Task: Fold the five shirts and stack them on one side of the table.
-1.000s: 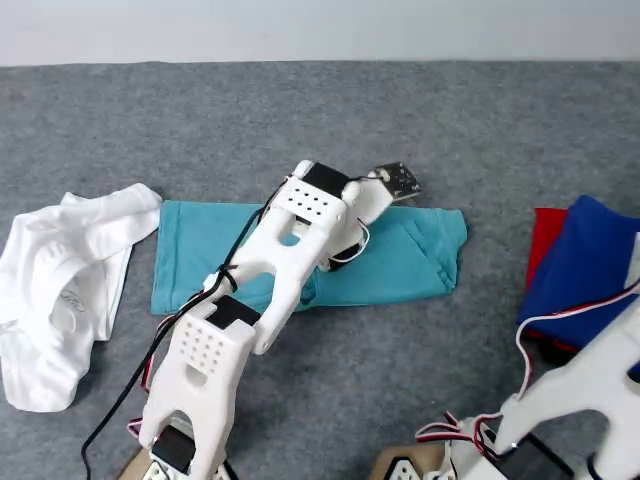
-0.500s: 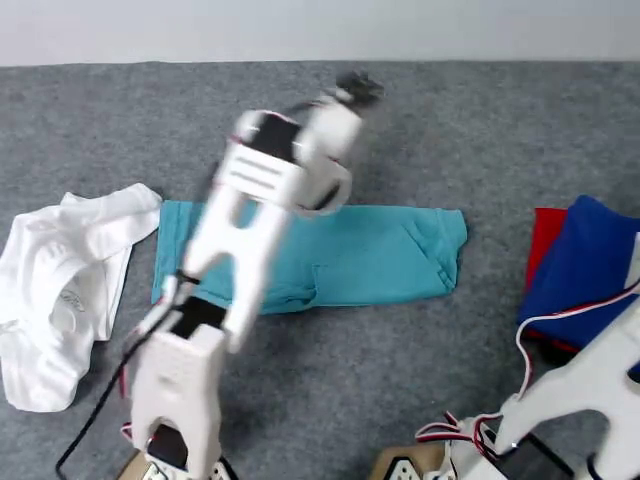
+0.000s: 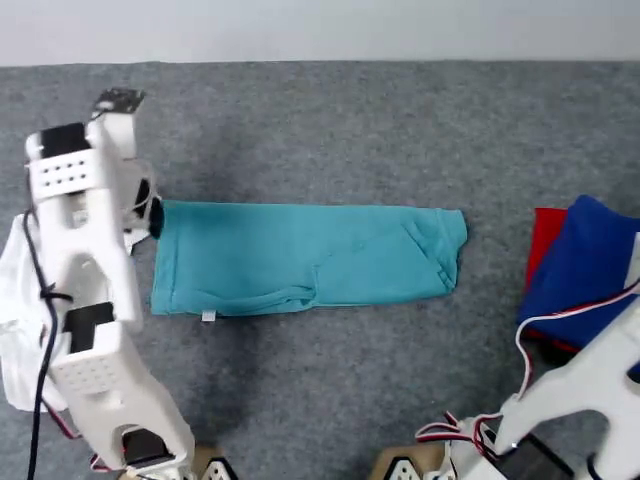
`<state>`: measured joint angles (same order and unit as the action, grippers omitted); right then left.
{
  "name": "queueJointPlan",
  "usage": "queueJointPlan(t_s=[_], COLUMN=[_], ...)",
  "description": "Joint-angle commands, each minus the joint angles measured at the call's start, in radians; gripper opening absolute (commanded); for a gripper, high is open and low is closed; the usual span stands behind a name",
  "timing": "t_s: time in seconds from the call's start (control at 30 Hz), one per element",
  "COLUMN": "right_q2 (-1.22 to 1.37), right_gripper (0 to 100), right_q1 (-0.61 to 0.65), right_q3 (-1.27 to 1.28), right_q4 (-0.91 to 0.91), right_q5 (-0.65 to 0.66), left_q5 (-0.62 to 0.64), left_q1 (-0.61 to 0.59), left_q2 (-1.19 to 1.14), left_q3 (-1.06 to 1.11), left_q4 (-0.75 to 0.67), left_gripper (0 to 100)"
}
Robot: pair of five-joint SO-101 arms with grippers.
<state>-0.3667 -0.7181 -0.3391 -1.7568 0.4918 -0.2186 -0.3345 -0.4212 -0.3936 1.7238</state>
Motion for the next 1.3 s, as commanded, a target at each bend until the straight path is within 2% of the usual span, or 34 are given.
queueJointPlan(t_s=[0.0,0.43,0.73,0.93,1.03,1.2,1.27], right_q2=[-0.035,-0.13,-0.145,-0.147,-0.147,-0.147,-0.147], right_gripper=[1.1,1.3,1.4,1.4,1.4,1.4,1.4], right_q1=[-0.008,-0.005,-0.005,-0.005,-0.005,-0.005,-0.005], right_q3=[-0.005,0.164,0.195,0.195,0.195,0.195,0.195], right_q4=[-0.041,-0.038,-0.038,-0.038,-0.038,-0.038,-0.038], right_q5=[0.006,0.011,0.011,0.011,0.011,0.011,0.011], left_q5=[-0.055,-0.146,-0.141,-0.08,-0.08,-0.089,-0.109], left_q1=[-0.025,-0.023,-0.021,0.009,0.041,0.069,0.086], left_q2=[0.063,0.061,-0.098,-0.19,-0.221,-0.218,-0.189], left_q3=[0.038,0.245,0.229,0.17,0.166,0.166,0.165], left_q4=[-0.038,-0.25,-0.285,-0.284,-0.284,-0.272,-0.247], left_gripper=[18,22,22,21,16,2,0])
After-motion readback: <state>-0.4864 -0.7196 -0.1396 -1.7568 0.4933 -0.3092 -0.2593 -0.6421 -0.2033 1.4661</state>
